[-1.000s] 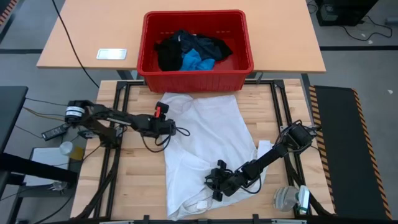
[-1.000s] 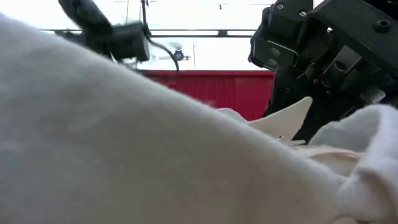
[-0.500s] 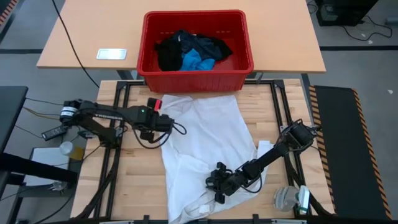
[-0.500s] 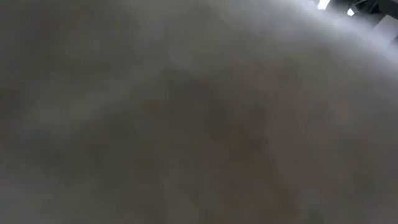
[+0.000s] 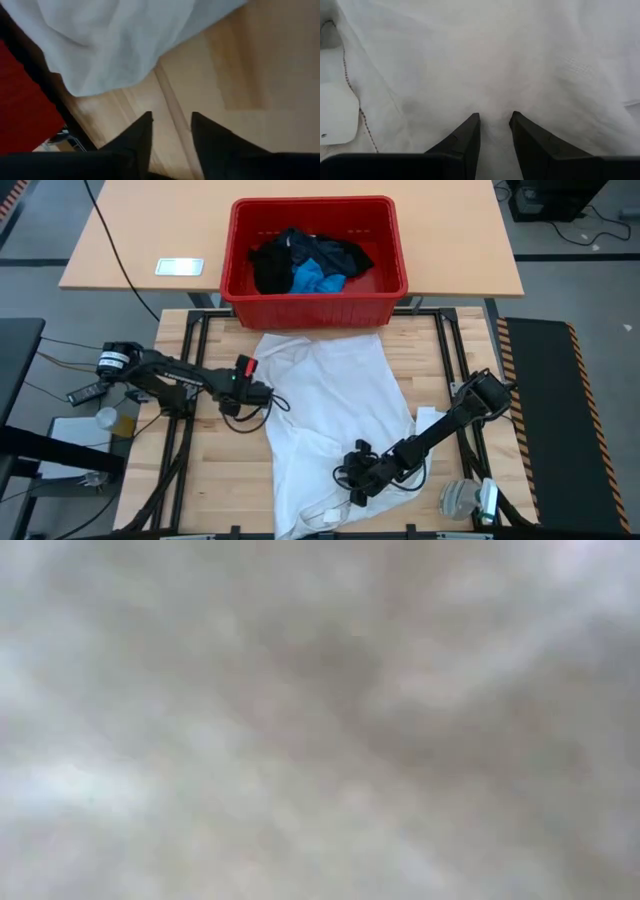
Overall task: Fold laundry
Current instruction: Fold the white polo
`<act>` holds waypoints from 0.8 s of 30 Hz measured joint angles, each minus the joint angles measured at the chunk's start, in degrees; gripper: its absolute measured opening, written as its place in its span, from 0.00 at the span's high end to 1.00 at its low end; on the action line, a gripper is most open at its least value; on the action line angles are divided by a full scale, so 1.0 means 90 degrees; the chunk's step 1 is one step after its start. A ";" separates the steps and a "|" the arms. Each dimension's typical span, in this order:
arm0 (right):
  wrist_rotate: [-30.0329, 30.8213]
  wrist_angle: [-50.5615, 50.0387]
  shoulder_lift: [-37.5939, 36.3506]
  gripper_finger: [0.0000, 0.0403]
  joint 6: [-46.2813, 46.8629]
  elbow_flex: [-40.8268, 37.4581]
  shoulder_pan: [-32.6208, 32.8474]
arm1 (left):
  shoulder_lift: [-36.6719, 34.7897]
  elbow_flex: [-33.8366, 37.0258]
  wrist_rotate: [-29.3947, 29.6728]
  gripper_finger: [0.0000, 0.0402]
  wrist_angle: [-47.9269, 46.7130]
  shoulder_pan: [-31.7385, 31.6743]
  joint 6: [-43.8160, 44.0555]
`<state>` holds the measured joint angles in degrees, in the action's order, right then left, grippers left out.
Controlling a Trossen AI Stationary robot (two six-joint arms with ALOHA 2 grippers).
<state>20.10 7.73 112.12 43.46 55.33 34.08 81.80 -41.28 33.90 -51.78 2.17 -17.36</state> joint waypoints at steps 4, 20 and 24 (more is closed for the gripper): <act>0.0049 -0.0007 -0.0002 0.70 -0.0002 0.0000 -0.0036 | 0.0000 0.0407 0.0140 0.54 0.0613 -0.0107 0.0249; 0.0112 0.0022 -0.0007 0.70 -0.0015 0.0000 -0.0106 | 0.0000 0.0561 -0.0290 0.57 0.2361 -0.1583 0.0563; 0.0134 0.0027 -0.0007 0.70 -0.0030 0.0000 -0.0106 | 0.0000 0.0561 -0.1005 0.61 0.2792 -0.1693 0.0211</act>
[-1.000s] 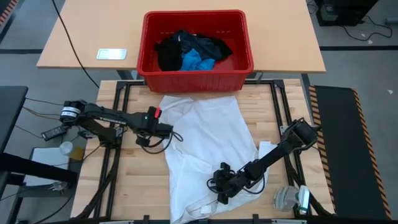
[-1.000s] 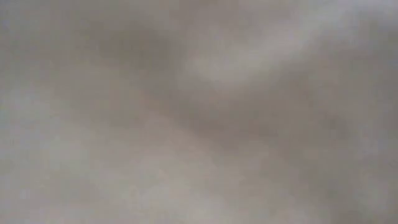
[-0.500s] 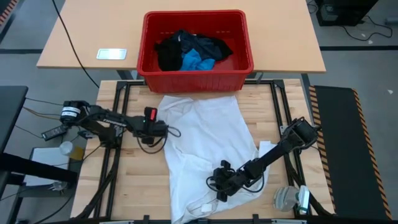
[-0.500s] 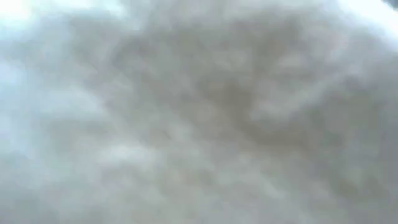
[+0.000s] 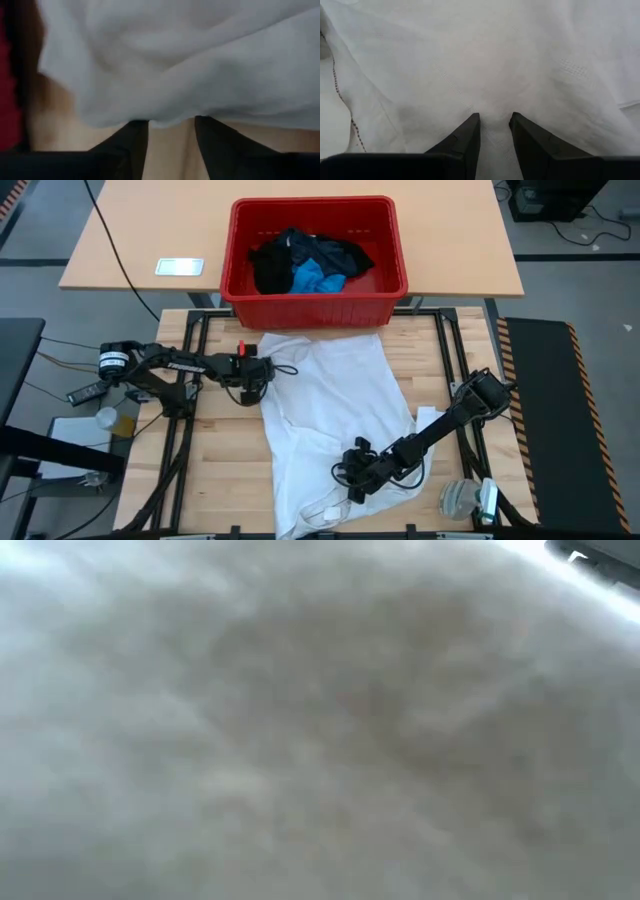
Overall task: Fold laundry
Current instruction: Fold the white polo
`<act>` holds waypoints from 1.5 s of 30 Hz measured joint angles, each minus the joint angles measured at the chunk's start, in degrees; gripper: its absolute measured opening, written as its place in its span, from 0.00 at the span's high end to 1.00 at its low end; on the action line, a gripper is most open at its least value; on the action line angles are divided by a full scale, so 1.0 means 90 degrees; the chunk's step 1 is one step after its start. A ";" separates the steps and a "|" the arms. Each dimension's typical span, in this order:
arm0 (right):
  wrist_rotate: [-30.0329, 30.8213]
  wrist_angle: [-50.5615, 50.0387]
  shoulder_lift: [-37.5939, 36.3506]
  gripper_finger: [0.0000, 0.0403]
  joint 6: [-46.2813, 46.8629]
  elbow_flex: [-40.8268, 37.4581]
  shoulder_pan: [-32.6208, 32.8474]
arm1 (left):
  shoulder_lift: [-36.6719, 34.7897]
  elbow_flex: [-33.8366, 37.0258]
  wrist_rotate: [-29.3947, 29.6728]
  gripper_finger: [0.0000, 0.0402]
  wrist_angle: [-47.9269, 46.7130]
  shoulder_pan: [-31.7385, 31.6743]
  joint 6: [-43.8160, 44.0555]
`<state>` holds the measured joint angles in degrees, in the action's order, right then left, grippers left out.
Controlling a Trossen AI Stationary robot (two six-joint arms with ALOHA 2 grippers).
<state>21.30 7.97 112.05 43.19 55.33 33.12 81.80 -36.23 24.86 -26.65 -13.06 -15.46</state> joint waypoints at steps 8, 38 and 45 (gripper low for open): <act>0.0006 0.0005 -0.0007 0.70 -0.0031 0.0000 0.0000 | -0.0024 -0.0246 0.0492 0.98 -0.0184 0.0038 -0.0195; 0.0668 0.1535 -0.0601 0.70 -0.3072 0.0079 -0.2288 | -0.1746 -0.2603 0.1448 1.00 -0.3333 0.1438 -0.0343; -0.0211 0.1605 -0.0234 0.70 -0.3311 0.0624 -0.3772 | -0.2304 -0.2603 0.1591 1.00 -0.3389 0.1775 -0.0132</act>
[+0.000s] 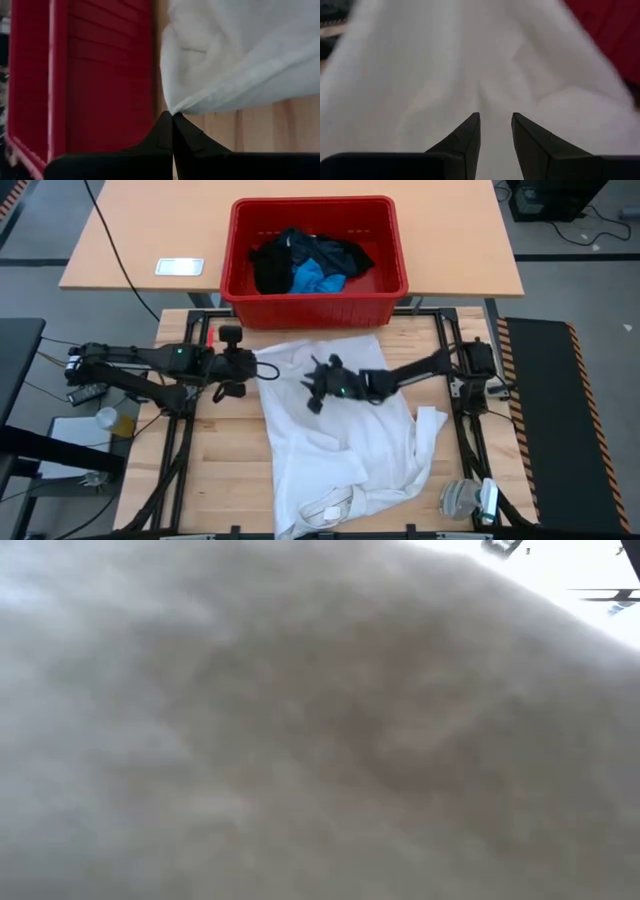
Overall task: Fold laundry
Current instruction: Fold the white polo
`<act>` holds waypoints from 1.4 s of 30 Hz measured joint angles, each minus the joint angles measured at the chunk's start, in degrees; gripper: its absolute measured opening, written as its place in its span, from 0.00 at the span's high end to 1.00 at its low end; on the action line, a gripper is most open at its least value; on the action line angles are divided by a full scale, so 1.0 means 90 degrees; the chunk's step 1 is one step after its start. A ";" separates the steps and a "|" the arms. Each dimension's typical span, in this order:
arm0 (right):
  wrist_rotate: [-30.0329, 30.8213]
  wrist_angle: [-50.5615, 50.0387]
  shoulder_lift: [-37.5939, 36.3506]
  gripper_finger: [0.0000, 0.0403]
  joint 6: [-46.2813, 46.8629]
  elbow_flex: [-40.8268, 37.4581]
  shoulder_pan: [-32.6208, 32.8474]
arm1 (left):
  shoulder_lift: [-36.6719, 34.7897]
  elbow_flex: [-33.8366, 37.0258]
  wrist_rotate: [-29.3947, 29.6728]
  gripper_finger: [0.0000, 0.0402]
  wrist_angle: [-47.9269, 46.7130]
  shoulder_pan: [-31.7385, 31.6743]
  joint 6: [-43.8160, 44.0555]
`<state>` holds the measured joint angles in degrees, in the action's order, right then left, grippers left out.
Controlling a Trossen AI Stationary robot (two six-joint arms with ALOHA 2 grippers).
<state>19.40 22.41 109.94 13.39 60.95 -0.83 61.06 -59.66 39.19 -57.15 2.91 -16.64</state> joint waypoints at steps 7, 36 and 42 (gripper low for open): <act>-0.0599 -0.0012 0.0982 0.70 -0.0641 0.1137 -0.0691 | -0.0076 0.0000 -0.0290 1.00 0.0337 0.0389 -0.0150; -0.1305 -0.3375 0.2861 0.70 -0.0520 0.5187 -0.1164 | -0.0078 0.0002 -0.0493 1.00 0.0695 0.0312 0.0193; -0.0443 -0.5484 0.2271 0.70 -0.1126 0.5125 -0.0885 | -0.0023 0.0002 -0.0506 1.00 0.0804 0.0164 -0.0131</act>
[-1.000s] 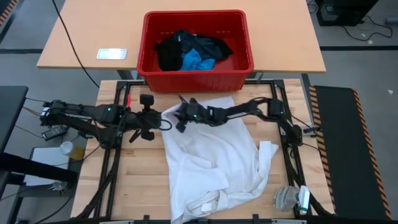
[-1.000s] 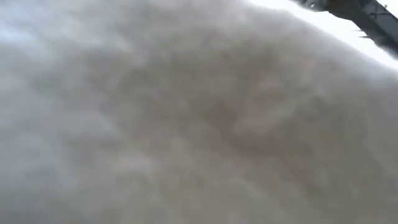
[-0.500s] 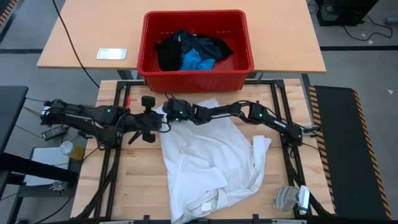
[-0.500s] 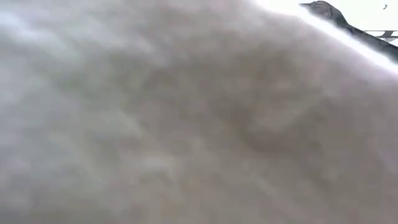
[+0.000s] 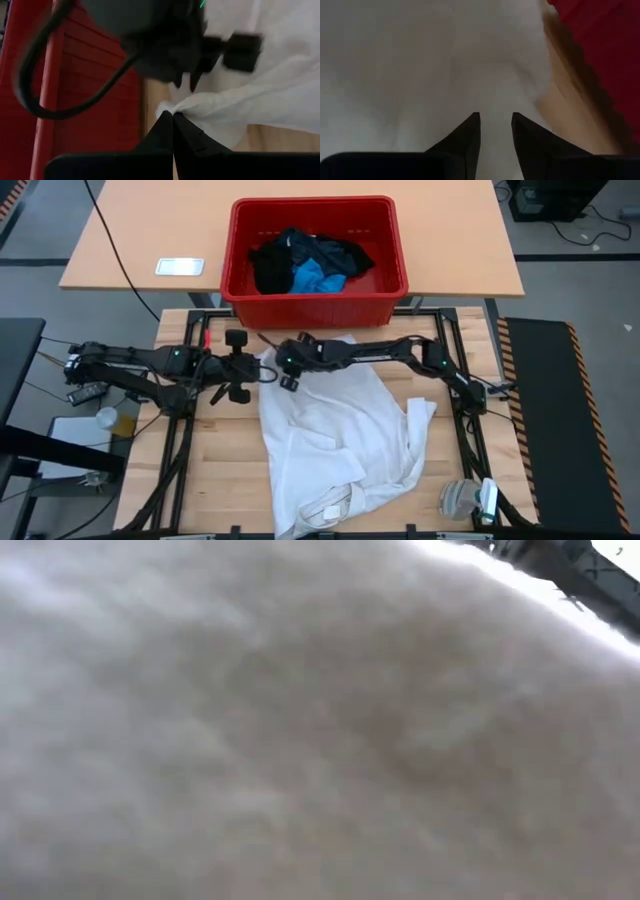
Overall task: Fold laundry
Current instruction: Fold the white polo
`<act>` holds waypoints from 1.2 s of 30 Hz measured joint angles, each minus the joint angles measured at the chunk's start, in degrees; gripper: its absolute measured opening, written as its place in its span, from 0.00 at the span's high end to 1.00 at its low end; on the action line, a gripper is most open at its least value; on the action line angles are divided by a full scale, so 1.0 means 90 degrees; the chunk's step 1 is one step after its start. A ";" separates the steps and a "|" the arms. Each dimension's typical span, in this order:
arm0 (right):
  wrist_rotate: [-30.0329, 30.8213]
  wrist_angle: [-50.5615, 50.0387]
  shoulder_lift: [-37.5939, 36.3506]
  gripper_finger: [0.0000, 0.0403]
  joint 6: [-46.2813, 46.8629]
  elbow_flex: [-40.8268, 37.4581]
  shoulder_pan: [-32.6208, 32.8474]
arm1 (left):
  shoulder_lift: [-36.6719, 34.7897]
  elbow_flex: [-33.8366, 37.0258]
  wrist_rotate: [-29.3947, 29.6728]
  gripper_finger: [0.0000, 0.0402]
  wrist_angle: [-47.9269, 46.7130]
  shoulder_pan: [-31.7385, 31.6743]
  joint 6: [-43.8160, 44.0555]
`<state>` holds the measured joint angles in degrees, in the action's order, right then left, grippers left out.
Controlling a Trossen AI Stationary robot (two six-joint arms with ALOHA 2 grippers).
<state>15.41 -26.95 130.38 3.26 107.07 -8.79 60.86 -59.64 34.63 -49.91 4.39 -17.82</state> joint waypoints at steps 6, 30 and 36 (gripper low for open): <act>-0.0106 0.0600 -0.0741 0.70 0.0145 -0.1537 0.0232 | 0.0125 0.0002 -0.0110 1.00 -0.0008 -0.0252 0.0033; 0.0886 0.4196 -0.2622 0.70 0.2023 -0.5710 0.2434 | 0.1606 0.0000 -0.0586 1.00 0.2396 -0.1716 -0.1920; 0.0778 0.4909 -0.2520 0.70 0.2049 -0.5714 0.2902 | 0.2092 -0.0002 -0.1277 1.00 0.2634 -0.2128 -0.2027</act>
<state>22.41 17.23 107.70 21.70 55.64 17.33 79.69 -59.66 23.14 -26.21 -14.77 -36.07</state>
